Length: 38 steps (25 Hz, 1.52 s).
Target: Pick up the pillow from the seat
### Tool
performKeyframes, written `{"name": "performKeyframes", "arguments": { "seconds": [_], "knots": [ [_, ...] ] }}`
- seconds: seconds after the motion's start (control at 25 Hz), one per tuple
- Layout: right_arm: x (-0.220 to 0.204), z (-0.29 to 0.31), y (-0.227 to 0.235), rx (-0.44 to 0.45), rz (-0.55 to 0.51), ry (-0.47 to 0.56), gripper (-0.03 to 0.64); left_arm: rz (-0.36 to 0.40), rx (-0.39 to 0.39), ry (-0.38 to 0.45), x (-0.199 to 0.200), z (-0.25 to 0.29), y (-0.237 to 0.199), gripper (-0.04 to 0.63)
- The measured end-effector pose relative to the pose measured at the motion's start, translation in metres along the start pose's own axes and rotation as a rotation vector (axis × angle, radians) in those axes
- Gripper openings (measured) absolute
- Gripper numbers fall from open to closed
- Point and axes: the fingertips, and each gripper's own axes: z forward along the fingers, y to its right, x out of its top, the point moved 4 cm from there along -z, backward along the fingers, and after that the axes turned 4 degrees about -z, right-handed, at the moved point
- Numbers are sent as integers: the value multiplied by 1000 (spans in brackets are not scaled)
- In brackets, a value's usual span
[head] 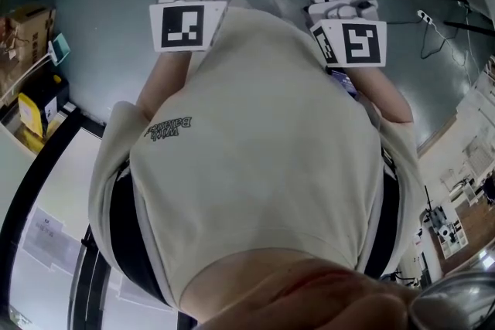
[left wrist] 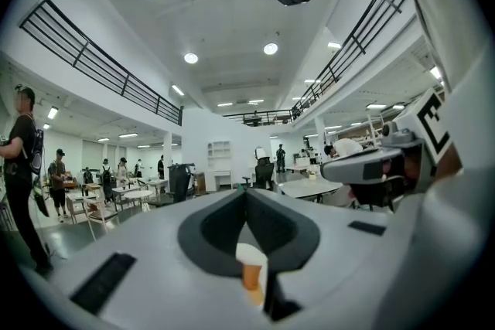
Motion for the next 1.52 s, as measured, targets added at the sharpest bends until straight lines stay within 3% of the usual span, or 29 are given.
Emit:
{"name": "performKeyframes", "arguments": {
  "seconds": [0.52, 1.12, 1.52],
  "knots": [
    [15, 139, 43, -60, 13, -49, 12, -9, -48, -9, 18, 114, -102, 9],
    [36, 260, 54, -135, -53, -53, 12, -2, -144, -1, 17, 182, -197, 9],
    [34, 296, 62, -103, -72, -72, 12, -8, -138, 6, 19, 215, -220, 9]
  ]
}}
